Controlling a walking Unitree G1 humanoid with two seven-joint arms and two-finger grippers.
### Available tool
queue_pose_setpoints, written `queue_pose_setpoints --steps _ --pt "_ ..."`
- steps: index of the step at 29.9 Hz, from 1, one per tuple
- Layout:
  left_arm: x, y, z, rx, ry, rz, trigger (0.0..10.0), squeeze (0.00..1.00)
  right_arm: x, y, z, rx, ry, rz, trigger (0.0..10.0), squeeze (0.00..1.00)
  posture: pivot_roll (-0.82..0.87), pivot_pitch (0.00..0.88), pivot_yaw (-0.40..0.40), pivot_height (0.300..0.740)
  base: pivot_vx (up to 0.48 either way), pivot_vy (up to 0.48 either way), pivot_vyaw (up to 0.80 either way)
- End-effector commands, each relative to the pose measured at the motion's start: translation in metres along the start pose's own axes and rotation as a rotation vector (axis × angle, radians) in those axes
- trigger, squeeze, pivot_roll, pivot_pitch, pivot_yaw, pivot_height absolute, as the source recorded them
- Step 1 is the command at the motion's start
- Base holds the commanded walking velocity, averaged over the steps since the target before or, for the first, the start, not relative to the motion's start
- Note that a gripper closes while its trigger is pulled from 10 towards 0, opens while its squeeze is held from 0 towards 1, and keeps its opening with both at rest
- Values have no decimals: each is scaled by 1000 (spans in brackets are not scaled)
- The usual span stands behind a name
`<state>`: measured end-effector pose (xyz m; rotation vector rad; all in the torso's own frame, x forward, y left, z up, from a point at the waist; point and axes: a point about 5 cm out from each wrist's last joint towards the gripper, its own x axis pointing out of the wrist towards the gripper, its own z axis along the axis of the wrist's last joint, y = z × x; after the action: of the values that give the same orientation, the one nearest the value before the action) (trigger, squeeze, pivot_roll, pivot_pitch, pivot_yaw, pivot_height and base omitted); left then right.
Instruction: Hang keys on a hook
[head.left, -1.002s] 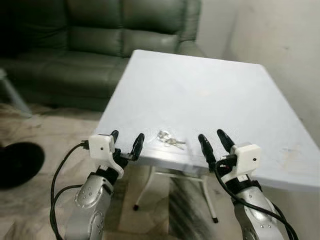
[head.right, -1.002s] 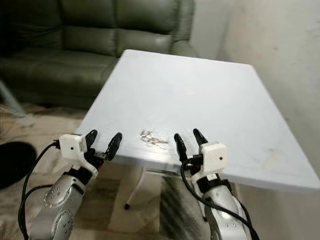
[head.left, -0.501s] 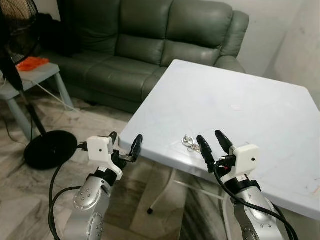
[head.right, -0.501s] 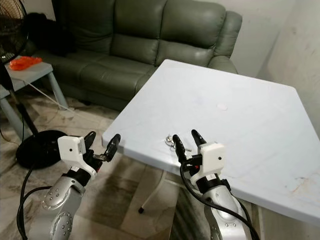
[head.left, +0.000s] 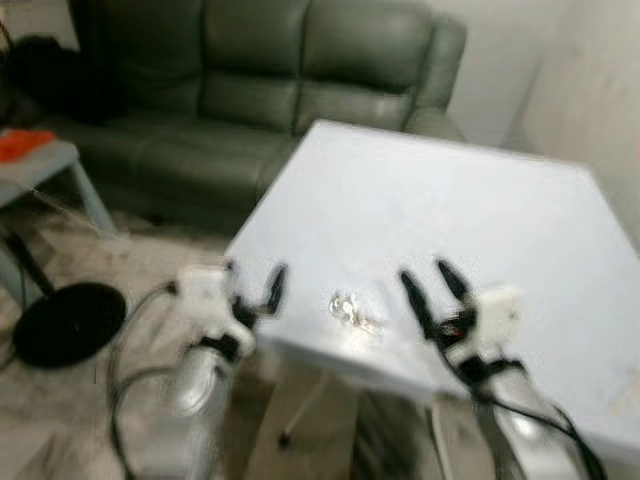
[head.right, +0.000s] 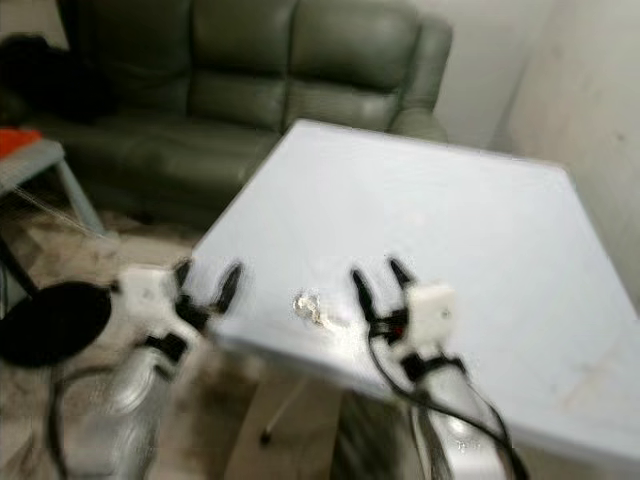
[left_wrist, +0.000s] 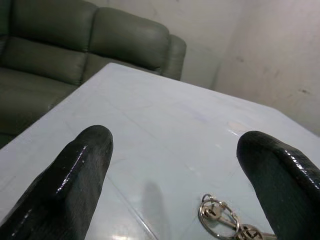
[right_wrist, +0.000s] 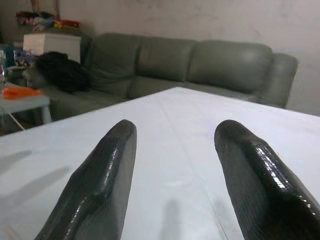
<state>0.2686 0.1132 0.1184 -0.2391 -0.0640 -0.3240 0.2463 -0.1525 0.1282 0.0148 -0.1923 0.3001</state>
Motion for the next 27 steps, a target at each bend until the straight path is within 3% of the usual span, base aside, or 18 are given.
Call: queue_pose_setpoints --steps 1,13,27 --pt "-4 6 -1 18 11 17 10000 0 2 3 2 17 -6 11 10000 0 22 20 -78 740 0 0 0" --pt "-10 -3 -7 23 37 -91 10000 0 3 0 0 -28 22 84 10000 0 20 27 -78 740 0 0 0" --pt "-19 -15 -17 64 91 -214 10000 0 18 -10 -9 -116 96 193 10000 0 27 32 -84 740 0 0 0"
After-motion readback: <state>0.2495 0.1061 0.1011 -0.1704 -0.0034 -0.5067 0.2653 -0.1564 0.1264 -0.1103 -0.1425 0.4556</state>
